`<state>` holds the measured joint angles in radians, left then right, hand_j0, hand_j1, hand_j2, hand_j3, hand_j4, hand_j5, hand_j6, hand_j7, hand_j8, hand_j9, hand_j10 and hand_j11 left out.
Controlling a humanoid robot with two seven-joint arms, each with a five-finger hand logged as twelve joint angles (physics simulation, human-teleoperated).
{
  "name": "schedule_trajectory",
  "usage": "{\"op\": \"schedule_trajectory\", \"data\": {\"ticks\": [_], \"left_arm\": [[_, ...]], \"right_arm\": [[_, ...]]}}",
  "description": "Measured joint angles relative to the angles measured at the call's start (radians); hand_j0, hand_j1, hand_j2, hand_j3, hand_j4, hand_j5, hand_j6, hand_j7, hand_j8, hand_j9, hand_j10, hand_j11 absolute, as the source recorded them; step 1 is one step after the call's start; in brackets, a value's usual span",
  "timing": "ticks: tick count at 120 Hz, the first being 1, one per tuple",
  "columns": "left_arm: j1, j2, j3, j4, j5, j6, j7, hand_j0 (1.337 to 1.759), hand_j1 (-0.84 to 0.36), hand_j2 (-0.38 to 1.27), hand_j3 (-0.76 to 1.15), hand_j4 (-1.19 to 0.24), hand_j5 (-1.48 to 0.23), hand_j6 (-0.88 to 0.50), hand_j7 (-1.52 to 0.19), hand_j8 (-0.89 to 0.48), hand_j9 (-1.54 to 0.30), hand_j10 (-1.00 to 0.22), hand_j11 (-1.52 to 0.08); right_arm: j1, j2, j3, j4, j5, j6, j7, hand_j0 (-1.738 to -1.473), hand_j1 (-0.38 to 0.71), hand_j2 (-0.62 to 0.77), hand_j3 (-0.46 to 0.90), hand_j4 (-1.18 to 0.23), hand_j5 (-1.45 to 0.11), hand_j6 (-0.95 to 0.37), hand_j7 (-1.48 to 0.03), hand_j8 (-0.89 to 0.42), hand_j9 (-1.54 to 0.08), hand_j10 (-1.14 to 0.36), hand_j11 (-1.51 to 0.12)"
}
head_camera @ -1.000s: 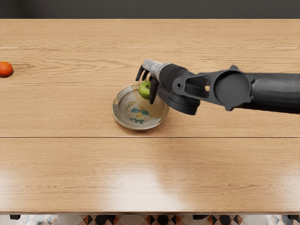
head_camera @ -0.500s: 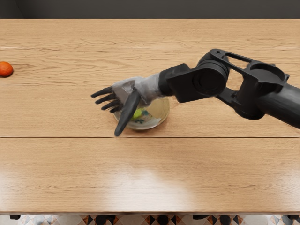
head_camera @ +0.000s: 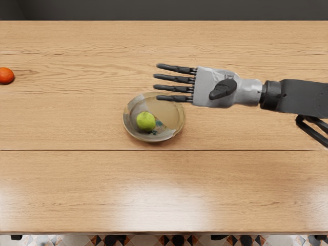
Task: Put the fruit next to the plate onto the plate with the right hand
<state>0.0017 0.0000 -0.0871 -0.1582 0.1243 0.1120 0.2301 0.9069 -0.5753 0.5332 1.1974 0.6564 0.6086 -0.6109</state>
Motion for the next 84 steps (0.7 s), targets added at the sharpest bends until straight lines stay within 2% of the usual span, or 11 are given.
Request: {"op": "schedule_trajectory", "data": {"ticks": [50,64,84], "left_arm": [[-0.025,0.000,0.002,0.005,0.000,0.000,0.000,1.658,0.33,0.00,0.00,-0.01,-0.02,-0.01,-0.02,-0.01,-0.02,-0.01,-0.02],[-0.023,0.000,0.003,0.005,0.000,0.000,0.000,1.658,0.33,0.00,0.00,-0.01,-0.02,-0.01,-0.02,-0.01,-0.02,-0.01,-0.02],[-0.022,0.000,0.004,0.005,0.000,0.000,0.000,1.658,0.33,0.00,0.00,-0.01,-0.02,-0.01,-0.02,-0.01,-0.02,-0.01,-0.02]], "right_arm": [[-0.107,-0.403,0.003,-0.007,0.053,0.003,0.000,-1.658,-0.35,0.00,0.00,0.00,0.00,0.01,0.00,0.00,0.00,0.00,0.00],[-0.116,-0.447,0.003,-0.009,0.059,0.003,0.000,-1.658,-0.35,0.00,0.00,0.00,0.00,0.01,0.00,0.01,0.00,0.01,0.00],[-0.116,-0.455,0.002,-0.005,0.062,0.003,0.000,-1.658,-0.35,0.00,0.00,0.00,0.00,0.01,0.00,0.01,0.00,0.01,0.00]]}}
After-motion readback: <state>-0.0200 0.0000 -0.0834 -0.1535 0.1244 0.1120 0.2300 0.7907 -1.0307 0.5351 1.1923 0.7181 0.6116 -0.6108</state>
